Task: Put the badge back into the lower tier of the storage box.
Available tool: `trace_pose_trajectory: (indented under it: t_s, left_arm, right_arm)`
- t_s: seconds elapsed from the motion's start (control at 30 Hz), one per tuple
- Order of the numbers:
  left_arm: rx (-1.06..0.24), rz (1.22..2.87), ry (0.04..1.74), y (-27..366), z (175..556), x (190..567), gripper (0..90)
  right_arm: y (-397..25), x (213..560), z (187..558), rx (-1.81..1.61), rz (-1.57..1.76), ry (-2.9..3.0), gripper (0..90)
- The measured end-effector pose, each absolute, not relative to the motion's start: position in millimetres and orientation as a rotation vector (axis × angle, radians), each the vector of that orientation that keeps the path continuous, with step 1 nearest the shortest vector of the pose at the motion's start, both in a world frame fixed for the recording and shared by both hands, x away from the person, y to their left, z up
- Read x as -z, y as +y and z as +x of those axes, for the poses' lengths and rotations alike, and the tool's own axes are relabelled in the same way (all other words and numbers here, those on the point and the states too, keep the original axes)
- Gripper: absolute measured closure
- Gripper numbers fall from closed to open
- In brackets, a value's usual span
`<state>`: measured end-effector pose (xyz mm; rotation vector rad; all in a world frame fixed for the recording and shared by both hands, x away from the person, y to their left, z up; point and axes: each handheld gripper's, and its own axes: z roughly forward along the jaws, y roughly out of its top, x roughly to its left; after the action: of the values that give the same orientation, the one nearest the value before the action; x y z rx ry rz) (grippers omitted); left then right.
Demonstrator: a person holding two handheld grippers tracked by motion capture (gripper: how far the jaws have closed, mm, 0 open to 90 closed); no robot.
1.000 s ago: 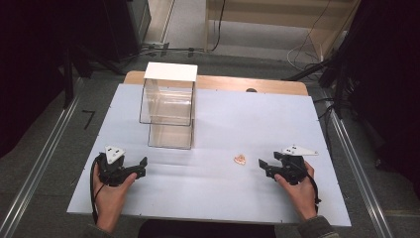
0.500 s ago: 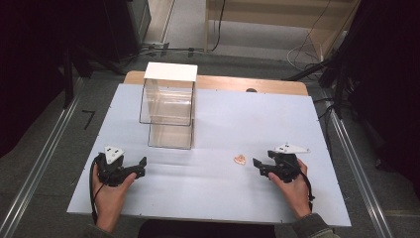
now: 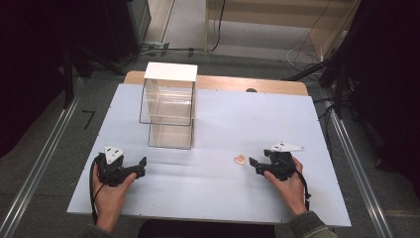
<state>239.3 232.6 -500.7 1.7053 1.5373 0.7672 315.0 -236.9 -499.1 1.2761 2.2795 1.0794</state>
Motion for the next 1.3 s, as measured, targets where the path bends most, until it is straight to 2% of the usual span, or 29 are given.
trace_pose_trajectory:
  t_s: [0.67, 1.3]
  left_arm:
    - [-0.768, 1.698, 1.534, 233.6, 238.3, 500.4, 4.4]
    - [-0.766, 1.7, 1.534, 234.5, 237.9, 500.1, 4.4]
  right_arm:
    - [-214.4, 504.0, 321.5, -1.072, 1.248, 2.309, 29.0]
    - [-199.2, 507.3, 322.8, -1.062, 1.202, 2.336, 38.4]
